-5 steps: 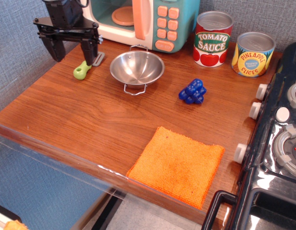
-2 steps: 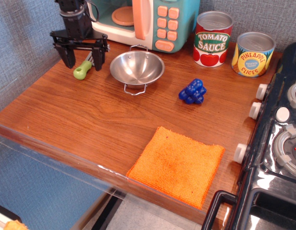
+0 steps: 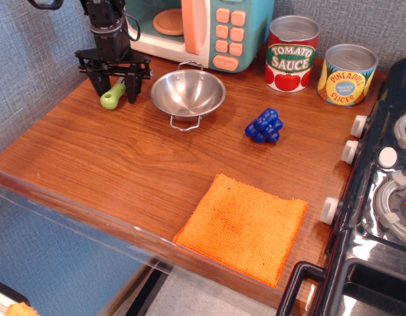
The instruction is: Place the spatula on the cloth at the closest corner of the table
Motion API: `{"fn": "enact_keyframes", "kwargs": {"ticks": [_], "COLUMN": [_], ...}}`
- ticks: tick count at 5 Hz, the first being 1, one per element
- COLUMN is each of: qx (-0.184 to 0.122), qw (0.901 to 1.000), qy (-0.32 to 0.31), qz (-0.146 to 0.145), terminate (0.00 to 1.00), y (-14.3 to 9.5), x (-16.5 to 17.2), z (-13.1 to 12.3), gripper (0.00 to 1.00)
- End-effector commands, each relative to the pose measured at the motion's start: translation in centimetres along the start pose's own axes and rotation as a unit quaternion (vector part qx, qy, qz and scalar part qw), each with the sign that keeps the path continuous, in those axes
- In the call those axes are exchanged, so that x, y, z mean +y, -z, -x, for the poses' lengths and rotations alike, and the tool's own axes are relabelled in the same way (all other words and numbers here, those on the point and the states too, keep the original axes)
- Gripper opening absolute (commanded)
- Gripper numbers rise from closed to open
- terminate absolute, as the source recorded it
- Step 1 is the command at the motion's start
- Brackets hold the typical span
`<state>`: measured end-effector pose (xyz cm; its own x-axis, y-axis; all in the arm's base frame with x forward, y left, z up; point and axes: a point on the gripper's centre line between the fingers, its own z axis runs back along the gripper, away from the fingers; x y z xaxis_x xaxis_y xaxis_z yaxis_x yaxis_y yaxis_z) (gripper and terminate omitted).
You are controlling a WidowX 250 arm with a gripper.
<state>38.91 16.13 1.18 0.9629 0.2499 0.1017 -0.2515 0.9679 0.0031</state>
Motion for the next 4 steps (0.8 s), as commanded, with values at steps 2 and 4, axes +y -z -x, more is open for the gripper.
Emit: {"fn": "enact_keyframes", "kwargs": {"ticks": [2, 4], "qx": [-0.091, -0.155], "qw": [0.9958, 0.9829], "qy": [0.008, 0.092], "qz": [0.006, 0.036], "terminate": [0.0, 0.0], "y": [-7.9, -16.3], "x": [-0.6, -7.4], "z": [1.8, 7.9], "gripper": [0.0, 0.0]}}
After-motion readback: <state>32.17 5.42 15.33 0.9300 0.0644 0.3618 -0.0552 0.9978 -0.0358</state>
